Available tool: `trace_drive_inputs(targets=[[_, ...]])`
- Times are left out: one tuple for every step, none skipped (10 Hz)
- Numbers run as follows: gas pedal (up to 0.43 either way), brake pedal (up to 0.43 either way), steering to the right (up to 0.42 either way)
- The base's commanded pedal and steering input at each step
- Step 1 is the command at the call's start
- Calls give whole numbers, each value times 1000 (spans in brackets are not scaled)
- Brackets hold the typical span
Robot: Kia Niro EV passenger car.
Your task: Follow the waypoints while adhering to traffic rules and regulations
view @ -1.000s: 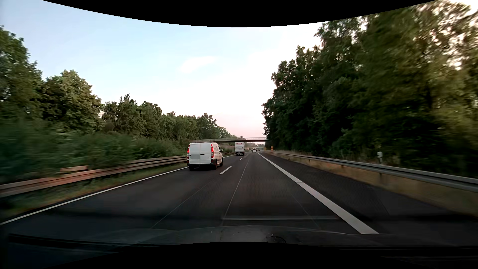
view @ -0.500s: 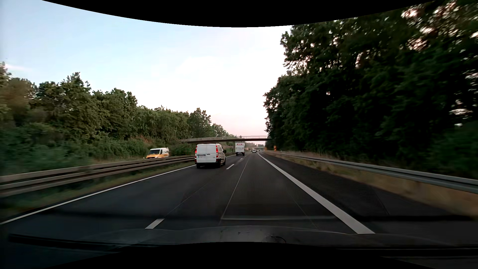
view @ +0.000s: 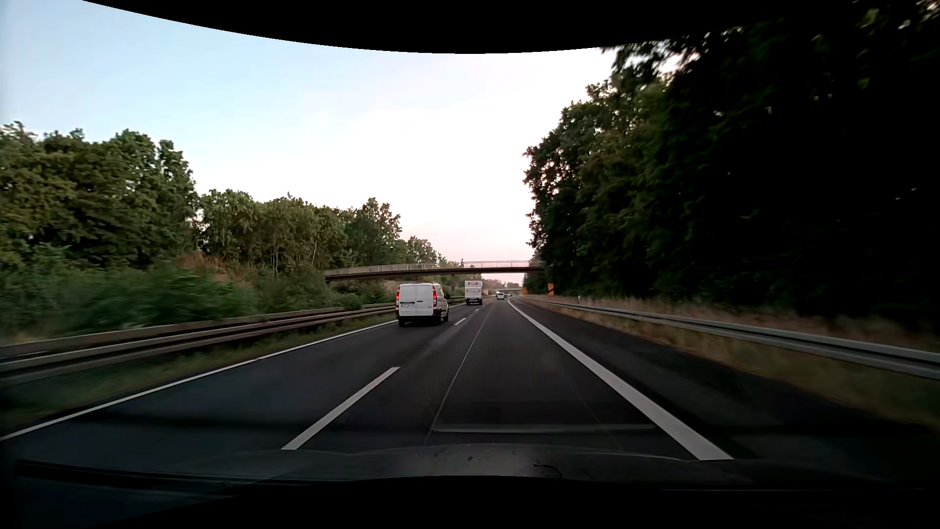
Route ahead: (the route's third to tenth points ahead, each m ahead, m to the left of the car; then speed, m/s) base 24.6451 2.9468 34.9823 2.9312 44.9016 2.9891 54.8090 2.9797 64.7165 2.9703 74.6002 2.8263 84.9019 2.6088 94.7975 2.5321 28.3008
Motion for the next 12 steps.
trace_drive_inputs(targets=[[138, 0, -4], [138, 0, -4], [138, 0, -4], [138, 0, -4], [138, 0, -4], [138, 0, -4], [138, 0, -4], [138, 0, -4], [138, 0, -4], [138, 0, -4], [138, 0, -4], [138, 0, -3]])
